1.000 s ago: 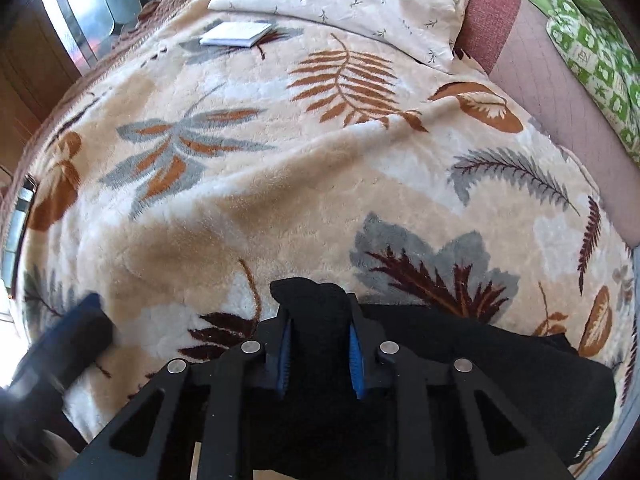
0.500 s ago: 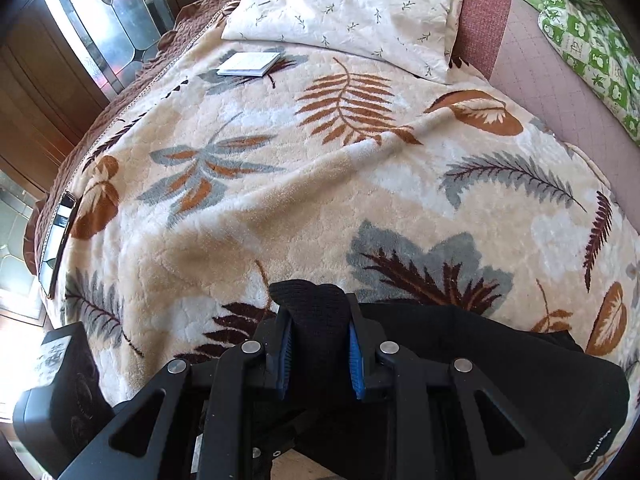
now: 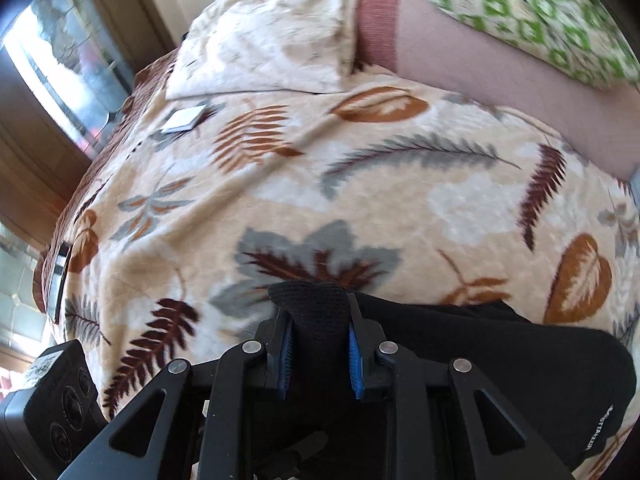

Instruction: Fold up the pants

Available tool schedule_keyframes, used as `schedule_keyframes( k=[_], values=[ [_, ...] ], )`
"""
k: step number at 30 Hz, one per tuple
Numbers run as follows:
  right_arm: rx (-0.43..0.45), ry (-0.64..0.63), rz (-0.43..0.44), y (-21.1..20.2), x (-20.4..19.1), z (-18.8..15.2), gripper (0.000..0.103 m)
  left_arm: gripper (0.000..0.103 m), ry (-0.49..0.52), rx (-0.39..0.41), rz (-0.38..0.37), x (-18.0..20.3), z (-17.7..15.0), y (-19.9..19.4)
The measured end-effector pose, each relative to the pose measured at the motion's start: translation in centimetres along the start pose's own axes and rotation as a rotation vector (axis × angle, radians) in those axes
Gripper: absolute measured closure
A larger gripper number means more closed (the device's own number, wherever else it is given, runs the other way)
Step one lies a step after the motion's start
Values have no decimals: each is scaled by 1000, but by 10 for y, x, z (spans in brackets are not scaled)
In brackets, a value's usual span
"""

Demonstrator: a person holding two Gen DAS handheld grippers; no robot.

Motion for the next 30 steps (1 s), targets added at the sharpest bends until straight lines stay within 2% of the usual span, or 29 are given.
schedule_keyframes(
  k=[2,5,7,10,12,14,18,20,23,25,27,30],
  values=[
    [8,36,13,0,27,-8,79,84,4,-10,14,9,-2,13],
    [14,89,42,2,61,-19,71,70,8,-21,38,19,-11,28],
    [29,133,22,0,83,-25,66,55,20,-53,13,25,-19,30],
    [71,218,1,-14,121,-36,57,43,40,-64,-31,30,-33,15],
    [103,270,-33,-28,144,-43,55,39,37,-72,-60,28,-42,0],
    [141,298,-53,-46,157,-48,55,39,37,-70,-54,22,-54,-12],
    [206,290,65,-74,137,-51,55,39,42,-19,0,10,-67,-34],
    [218,239,160,-79,107,-48,55,38,42,5,27,1,-65,-39],
    [183,162,272,-65,58,-41,55,38,40,33,70,-12,-65,-46],
    [156,150,296,-45,39,-36,55,38,30,37,83,-20,-66,-47],
    [128,190,300,-23,35,-31,55,38,18,36,83,-30,-70,-52],
    [114,314,239,2,60,-29,55,38,15,46,90,-39,-72,-58]
  ],
)
Point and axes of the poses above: each gripper's, at about its wrist camera, not at the fingertips, and y roughly the way its jaws point, x to its right, z to its top, the point moved 5 cm from there along y, roughly the way its jaws point, and after that the axes turned 7 degrees about -x, right-handed, at the moved point
